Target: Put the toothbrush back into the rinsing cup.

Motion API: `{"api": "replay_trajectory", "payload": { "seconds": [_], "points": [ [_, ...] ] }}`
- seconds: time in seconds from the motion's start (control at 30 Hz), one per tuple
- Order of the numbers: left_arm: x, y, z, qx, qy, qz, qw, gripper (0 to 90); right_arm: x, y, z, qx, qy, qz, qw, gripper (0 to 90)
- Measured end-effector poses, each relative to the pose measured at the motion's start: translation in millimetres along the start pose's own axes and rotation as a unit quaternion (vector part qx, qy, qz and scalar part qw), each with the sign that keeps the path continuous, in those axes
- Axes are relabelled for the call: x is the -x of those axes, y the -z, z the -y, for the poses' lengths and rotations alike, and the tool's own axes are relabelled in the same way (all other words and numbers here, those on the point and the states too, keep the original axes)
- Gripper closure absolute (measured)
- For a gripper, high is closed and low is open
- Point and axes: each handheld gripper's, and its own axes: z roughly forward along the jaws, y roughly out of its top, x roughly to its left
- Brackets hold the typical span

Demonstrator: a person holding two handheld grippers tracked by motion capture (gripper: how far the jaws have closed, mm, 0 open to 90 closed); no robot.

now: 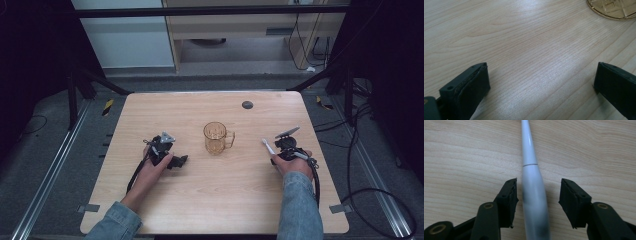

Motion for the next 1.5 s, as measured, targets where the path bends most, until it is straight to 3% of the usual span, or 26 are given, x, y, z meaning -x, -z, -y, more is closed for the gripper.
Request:
{"api": "replay_trajectory", "payload": {
  "seconds": [0.5, 0.87, 1.2, 1.5],
  "points": [
    [-0.1, 0.0, -0.1, 0.0, -0.001, 0.0, 1.0, 0.0, 0.0, -6.1, -0.4, -0.017, 0.02, -0.009, 0.9996, 64.9],
    [-0.2, -0.1, -0.1, 0.0, -0.001, 0.001, 1.0, 0.0, 3.4, -5.5, -0.9, -0.023, 0.025, -0.014, 0.9993, 67.0],
    [-0.4, -0.3, -0.3, 0.0, -0.001, 0.002, 1.0, 0.0, 12.3, 16.7, -0.8, -0.004, 0.018, -0.015, 0.9997, 67.3],
    [-0.4, -0.7, -0.7, 0.0, 0.0, 0.001, 1.0, 0.0, 24.0, 41.9, -2.7, 0.031, 0.006, -0.014, 0.9994, 67.3]
  ]
}}
